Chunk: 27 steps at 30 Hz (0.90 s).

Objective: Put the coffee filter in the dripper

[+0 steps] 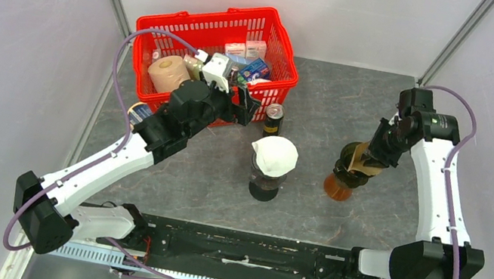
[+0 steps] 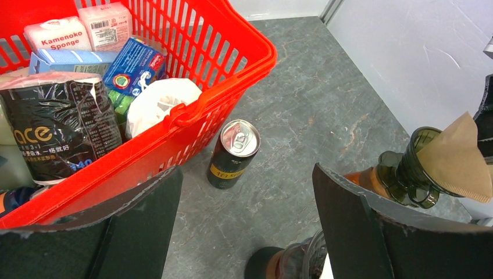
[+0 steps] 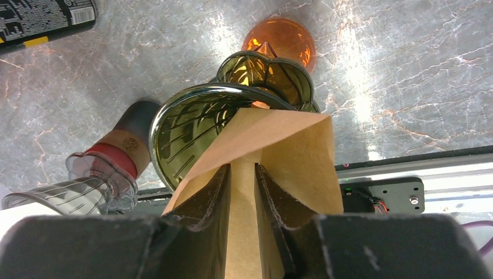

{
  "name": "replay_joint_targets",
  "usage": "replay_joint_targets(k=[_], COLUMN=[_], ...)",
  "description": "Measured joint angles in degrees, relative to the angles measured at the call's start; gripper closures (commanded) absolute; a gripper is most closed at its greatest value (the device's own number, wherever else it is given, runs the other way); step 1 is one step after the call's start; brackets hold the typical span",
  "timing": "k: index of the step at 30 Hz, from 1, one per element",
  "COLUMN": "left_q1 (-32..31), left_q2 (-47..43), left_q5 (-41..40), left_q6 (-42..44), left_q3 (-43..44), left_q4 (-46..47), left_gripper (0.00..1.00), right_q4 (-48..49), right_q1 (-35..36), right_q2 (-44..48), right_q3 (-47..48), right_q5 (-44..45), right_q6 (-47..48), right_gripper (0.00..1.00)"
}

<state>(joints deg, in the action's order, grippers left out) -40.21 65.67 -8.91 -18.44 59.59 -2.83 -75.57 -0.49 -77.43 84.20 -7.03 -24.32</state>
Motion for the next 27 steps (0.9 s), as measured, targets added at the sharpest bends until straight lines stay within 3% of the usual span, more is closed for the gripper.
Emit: replay_joint_targets(k=[27], left_q1=[0.0], left_q2=[0.33], left_q5=[-0.02], left_q6=[0.0], left_q3=[0.0], left_q4=[-0.02], left_gripper=[0.11], right_q4=[1.49], right_q1=[3.02], right_q2=[-0.55], right_q3=[-3.45], right_q5=[0.04], right_q6=[-0.72], right_gripper=[0.74])
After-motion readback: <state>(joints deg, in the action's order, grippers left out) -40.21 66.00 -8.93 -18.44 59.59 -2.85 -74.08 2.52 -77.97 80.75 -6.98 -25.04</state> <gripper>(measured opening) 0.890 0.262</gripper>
